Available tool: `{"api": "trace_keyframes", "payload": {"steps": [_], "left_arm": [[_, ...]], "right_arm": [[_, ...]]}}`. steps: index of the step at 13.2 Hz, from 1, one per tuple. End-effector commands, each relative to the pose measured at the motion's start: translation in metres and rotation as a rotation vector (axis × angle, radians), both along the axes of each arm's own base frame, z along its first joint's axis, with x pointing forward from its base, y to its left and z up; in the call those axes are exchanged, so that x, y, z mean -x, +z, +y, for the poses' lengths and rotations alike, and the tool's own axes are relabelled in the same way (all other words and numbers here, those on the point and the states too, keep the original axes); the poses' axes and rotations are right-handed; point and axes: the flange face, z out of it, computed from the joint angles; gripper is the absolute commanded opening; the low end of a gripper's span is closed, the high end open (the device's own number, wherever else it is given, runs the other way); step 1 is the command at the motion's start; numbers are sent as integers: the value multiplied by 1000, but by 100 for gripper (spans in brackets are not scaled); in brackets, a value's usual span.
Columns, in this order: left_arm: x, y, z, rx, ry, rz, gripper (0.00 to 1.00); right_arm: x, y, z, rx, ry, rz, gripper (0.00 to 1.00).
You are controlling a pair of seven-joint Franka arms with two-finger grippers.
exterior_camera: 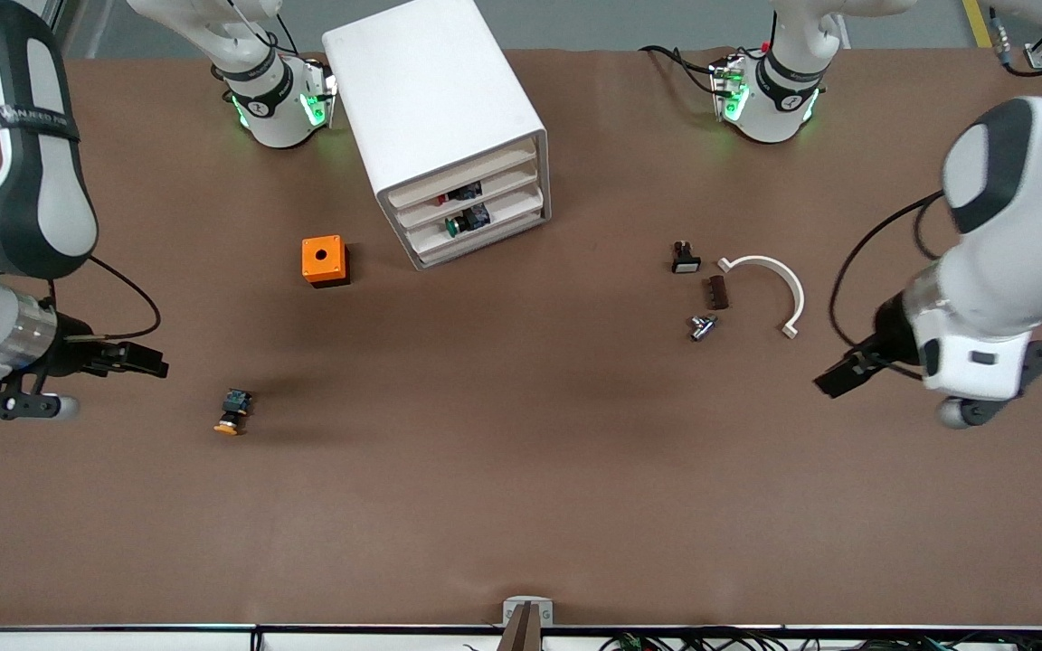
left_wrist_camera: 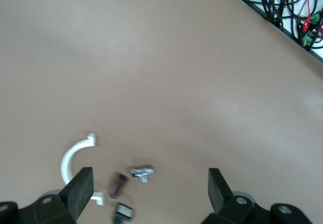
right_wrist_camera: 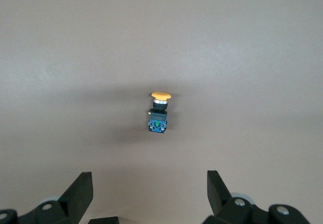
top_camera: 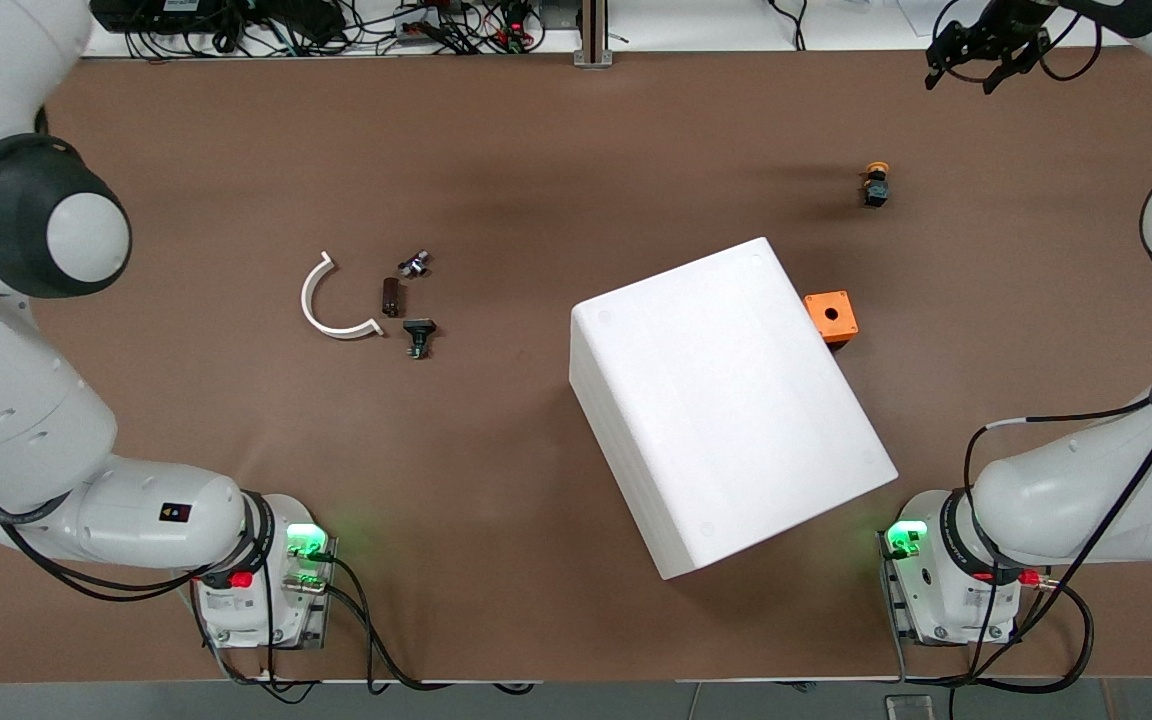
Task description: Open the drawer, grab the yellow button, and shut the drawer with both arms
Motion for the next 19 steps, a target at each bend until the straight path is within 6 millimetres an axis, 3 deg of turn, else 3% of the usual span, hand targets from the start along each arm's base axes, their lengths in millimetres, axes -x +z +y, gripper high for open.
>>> {"api": "trace_keyframes", "payload": {"steps": [1,3,6,10,14,19], "left_arm": [[19,29,43,-25,-125,-5,100],[35,46,63,-33,-215,-15,100],[79,62,99,-54,-358,-13,100],[121,71,109,-63,-399,-10,100],[136,87,120,-68,-421,-10,100],[143,89,112,-66,-456,14,100]], "right_arm": [[15,44,2,13,1,-49,100],[22,63,1,11,-12,-69,100],[32,89,0,28,-8,-88,100],[42,129,2,25,-4,-124,100],[60,169,7,26,8,-142,100],[76,187,5,46,13,-134,100]]}}
